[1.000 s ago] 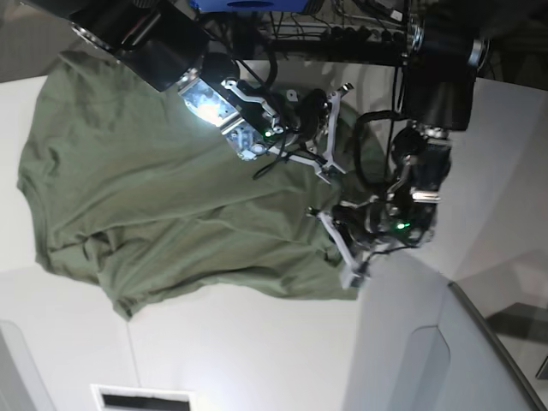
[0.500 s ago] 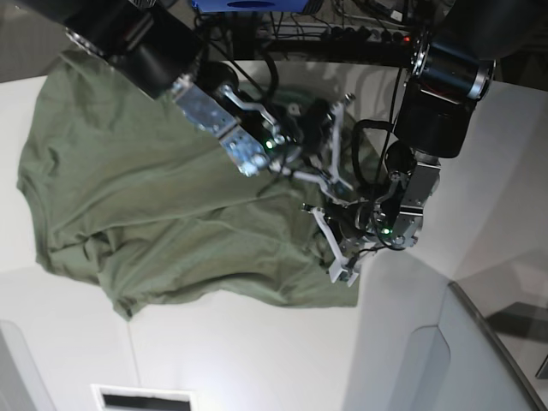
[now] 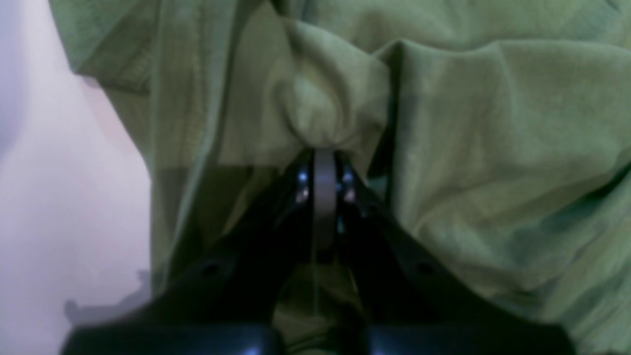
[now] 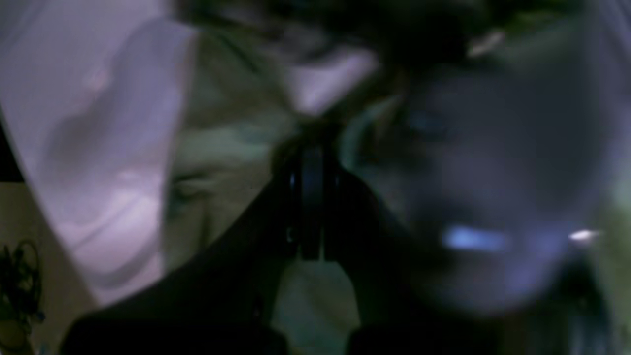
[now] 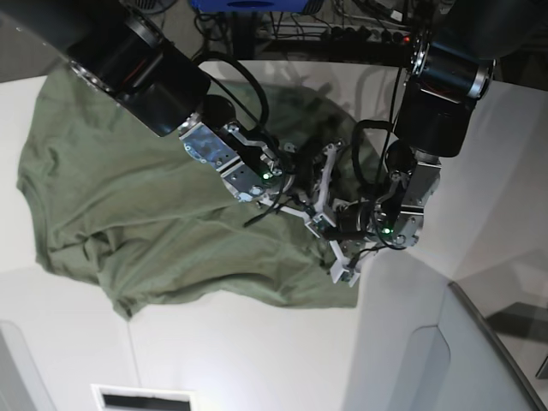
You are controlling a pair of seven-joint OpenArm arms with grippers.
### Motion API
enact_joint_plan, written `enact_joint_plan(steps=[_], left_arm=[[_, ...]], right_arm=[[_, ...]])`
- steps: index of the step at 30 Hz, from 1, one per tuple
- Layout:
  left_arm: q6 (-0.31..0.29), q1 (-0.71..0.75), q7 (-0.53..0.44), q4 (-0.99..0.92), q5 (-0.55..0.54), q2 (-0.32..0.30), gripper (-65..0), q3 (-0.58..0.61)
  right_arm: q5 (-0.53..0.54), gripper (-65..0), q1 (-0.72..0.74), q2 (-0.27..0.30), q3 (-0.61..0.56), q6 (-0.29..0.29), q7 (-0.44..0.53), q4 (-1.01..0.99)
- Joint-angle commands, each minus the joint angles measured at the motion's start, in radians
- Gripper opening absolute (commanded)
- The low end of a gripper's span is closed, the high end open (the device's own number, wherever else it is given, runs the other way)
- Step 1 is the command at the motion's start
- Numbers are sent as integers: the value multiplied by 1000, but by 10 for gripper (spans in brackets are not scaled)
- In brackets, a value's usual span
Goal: Layout the t-shirt on the table in an organized manner, then fold the t-shirt properly
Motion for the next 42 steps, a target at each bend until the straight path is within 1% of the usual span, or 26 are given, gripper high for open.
enact_joint_plan(steps=[1,4,6,7,10,12,16,19,30,32,37,41,42], left_arm=[[9,5,55,-7,26,-3,-650,3],[9,5,55,-7,25,0,-650,3],[9,5,55,-8,20,0,-650,2],[9,5,55,-8,20,-2,-650,2],[9,5,55,-8,25,-3,-650,2],[9,5,55,-10,23,-3,-650,2],[9,5,51,-10,20,-6,-650,2],[9,2,49,-10,25,-6,-650,2],[9,-21,49,-10,26,-8,-650,13],[9,-24,51,-10,26,-8,-650,13],[9,-28,51,-11,26,-6,-650,13],[9,-28,49,-11,26,-3,-650,13],[9,-28,49,-11,26,-3,-650,13]], right_arm=[[6,-639,26,-15,5,1,33,1],[12,-639,28,-17,3,3,58,-26],[64,-639,28,-22,-1,4,73,-45],[94,-639,26,-22,-12,15,84,-56],[164,-639,26,-22,-55,81,94,-62],[215,-639,26,-22,-56,121,96,-65],[276,-639,23,-22,-58,192,93,-66],[284,-639,11,-22,-58,213,90,-66],[287,-639,-26,-23,-58,218,91,-103],[287,-639,-41,-23,-58,250,88,-103],[287,-639,-49,-23,-58,330,-8,-128],[288,-639,-47,-23,-55,419,-97,-145],[290,-639,-47,-23,-53,428,-105,-145]])
